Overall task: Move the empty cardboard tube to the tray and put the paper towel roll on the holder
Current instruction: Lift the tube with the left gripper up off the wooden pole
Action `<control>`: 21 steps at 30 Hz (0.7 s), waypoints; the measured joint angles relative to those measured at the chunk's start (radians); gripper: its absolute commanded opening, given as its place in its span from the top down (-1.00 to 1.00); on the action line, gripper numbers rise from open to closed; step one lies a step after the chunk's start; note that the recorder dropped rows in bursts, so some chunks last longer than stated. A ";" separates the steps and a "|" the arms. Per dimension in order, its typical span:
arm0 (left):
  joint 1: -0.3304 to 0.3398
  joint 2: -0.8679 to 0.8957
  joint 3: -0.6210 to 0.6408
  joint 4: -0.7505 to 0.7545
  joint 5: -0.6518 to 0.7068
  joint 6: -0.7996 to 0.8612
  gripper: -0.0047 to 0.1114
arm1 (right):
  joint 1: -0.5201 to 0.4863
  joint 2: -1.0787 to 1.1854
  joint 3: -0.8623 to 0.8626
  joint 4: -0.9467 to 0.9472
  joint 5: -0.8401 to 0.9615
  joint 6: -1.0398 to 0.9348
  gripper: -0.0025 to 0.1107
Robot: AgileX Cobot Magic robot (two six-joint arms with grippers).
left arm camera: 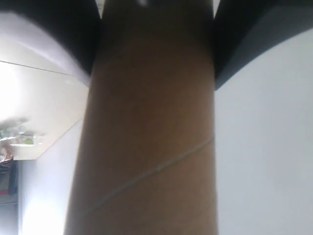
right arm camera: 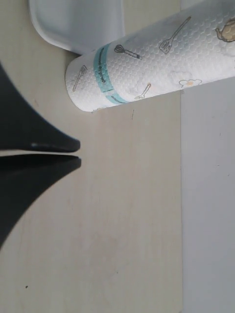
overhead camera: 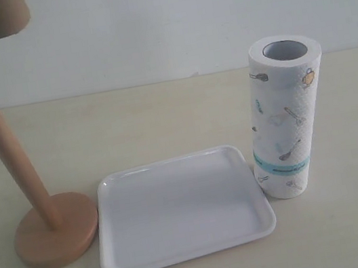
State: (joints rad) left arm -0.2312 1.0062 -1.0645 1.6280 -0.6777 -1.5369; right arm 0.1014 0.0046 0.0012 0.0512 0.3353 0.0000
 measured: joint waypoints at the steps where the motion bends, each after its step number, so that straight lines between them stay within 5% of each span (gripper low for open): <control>1: -0.023 0.007 0.000 0.000 0.010 -0.002 0.85 | 0.000 0.000 0.000 0.000 0.000 0.000 0.93; 14: -0.238 0.085 0.000 -0.041 0.178 0.049 0.85 | 0.000 0.000 0.000 0.000 0.000 0.000 0.93; 21: -0.375 0.110 0.045 -0.422 0.418 0.530 0.85 | 0.000 0.000 0.000 0.000 0.000 0.000 0.93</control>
State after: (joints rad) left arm -0.6063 1.1165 -1.0196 1.2062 -0.2597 -1.0074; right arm 0.1014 0.0046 0.0012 0.0512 0.3353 0.0000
